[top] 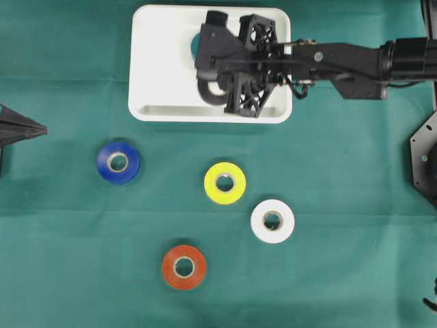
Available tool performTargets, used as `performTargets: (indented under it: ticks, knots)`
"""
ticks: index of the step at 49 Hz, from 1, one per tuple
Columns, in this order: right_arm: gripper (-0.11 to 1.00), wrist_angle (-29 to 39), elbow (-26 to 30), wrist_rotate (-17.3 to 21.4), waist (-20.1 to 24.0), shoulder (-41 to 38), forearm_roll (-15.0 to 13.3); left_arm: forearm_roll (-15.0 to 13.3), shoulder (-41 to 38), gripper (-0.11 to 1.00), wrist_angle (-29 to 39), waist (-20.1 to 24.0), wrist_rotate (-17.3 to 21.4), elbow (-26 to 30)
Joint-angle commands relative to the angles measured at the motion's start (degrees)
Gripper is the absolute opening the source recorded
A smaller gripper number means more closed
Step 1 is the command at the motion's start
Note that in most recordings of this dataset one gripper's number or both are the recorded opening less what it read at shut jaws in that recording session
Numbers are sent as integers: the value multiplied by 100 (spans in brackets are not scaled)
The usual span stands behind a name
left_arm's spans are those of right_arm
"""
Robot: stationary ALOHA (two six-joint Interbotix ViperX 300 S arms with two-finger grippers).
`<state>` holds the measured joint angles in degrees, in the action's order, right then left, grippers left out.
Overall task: Put the tape into the white case with the right arm.
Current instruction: 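Lift the black roll and carry it into the white tray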
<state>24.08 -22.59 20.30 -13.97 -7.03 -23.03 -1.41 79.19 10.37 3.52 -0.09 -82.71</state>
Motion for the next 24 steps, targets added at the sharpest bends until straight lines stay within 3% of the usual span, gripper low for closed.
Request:
performTargets:
  ticks: [1, 24]
  knots:
    - [-1, -193, 26, 9, -26, 62, -35, -9, -35, 1, -53, 18, 9, 70]
    - [-1, -272, -114, -35, -193, 9, -62, -9, -35, 1, -53, 18, 9, 70]
